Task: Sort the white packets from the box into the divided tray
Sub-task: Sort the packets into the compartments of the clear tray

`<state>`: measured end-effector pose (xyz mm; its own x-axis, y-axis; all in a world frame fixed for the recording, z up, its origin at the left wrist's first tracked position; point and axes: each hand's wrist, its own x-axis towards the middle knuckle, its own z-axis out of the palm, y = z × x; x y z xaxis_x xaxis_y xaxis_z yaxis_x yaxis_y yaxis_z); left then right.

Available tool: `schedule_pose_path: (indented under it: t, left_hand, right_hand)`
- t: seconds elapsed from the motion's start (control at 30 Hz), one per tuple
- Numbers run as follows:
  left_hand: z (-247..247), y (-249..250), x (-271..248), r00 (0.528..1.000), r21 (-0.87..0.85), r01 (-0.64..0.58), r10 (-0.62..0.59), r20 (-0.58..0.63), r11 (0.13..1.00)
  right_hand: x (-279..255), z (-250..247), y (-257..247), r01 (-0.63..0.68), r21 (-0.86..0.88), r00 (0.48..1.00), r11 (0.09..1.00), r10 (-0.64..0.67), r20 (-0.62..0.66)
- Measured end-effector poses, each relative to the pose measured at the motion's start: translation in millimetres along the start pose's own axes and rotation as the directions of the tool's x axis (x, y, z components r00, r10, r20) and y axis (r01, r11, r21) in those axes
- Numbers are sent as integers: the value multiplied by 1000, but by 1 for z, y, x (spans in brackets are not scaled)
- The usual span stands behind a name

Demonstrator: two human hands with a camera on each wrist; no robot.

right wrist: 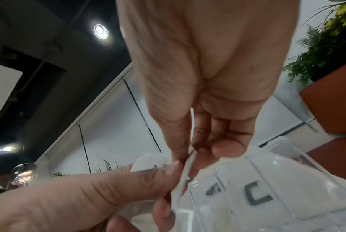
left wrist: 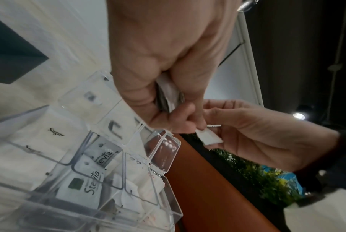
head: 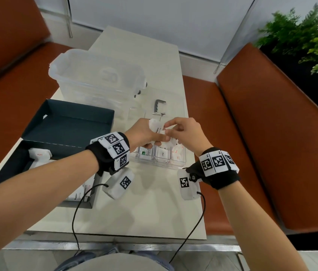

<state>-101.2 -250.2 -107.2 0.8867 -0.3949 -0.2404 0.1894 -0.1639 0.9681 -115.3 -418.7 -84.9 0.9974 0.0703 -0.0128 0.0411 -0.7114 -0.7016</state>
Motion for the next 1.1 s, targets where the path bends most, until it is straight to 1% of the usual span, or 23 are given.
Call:
schedule_pose_path:
  t: [0.1,0.17,0.2,0.27,0.33,0.4,0.5,0.7,0.8,0.87,0.97,1.1]
  left_hand:
    - [2,-1,2,995,-12,28,-29,-96,1000]
    - [1,-1,1,983,-111,84,-101,-156,990]
    - [0,-1,1,976,-180,113,-143,-164,977]
    - [-4,1,-2,966,-312,161,-213,-143,936]
    - [-9,2,-6,958,-415,195,-263,-112,889]
    - [-14,2,-10,955,-473,211,-285,-88,855]
    - [-19,1,-14,956,-504,219,-288,-61,836]
    - [-23,0,-18,957,-517,218,-285,-51,828]
    - [-23,0,-18,958,-513,219,-283,-49,830]
    - [-23,0,-19,958,-504,220,-282,-49,835]
    - [-24,0,-19,958,-501,221,-282,-49,837]
    - [-26,1,-18,958,-514,224,-284,-40,828]
  right_hand:
    - [6,1,11,-51,68,995,996,57,-80]
    - [11,5,19,-116,111,984,987,129,-122]
    - [13,9,23,-150,111,979,982,164,-124]
    - [17,18,29,-210,66,972,975,216,-96]
    - [20,28,33,-239,6,970,971,239,-52]
    - [22,36,35,-250,-34,968,968,249,-32]
    - [22,46,37,-272,-82,962,959,270,-27]
    - [19,58,42,-291,-124,957,949,291,-17]
    - [17,64,44,-279,-177,960,944,277,-37]
    - [17,69,44,-239,-277,970,931,239,-37]
    - [16,70,43,-176,-438,980,882,198,4]
    - [16,64,44,-110,-554,990,825,142,14]
